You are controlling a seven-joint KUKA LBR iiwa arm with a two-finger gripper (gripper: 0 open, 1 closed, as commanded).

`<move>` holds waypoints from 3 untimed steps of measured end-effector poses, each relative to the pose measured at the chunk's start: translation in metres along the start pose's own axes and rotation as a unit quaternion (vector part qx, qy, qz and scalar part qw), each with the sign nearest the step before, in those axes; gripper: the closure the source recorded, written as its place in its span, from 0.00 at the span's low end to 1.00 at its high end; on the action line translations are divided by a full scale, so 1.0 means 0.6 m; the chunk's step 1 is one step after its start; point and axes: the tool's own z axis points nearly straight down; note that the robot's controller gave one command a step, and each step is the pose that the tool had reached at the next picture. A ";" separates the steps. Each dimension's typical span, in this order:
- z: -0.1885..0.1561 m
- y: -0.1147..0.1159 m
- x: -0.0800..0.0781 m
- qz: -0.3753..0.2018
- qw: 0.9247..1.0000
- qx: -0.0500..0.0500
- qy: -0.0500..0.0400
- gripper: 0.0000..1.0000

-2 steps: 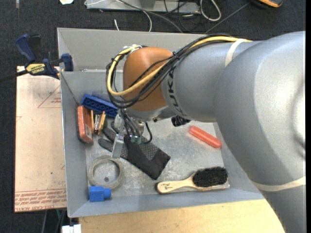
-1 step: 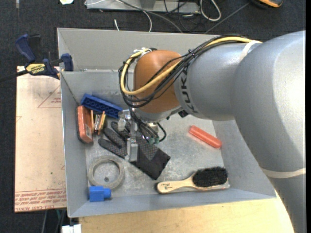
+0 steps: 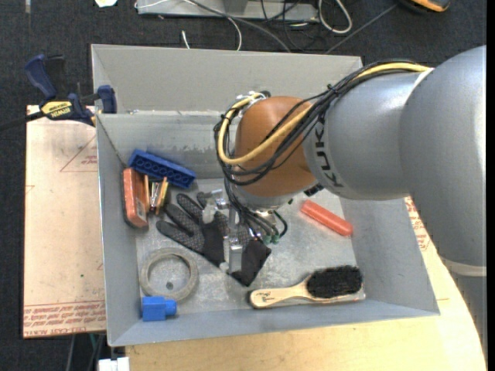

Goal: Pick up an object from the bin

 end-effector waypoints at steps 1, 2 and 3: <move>0.034 -0.062 -0.016 -0.053 0.999 -0.001 -0.001 0.00; 0.042 -0.074 -0.007 0.027 1.000 0.000 -0.001 0.00; 0.053 -0.077 -0.068 0.007 1.000 -0.001 -0.001 0.00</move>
Offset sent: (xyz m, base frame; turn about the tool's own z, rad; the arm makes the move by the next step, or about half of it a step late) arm -0.0175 -0.0118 -0.0366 -0.0080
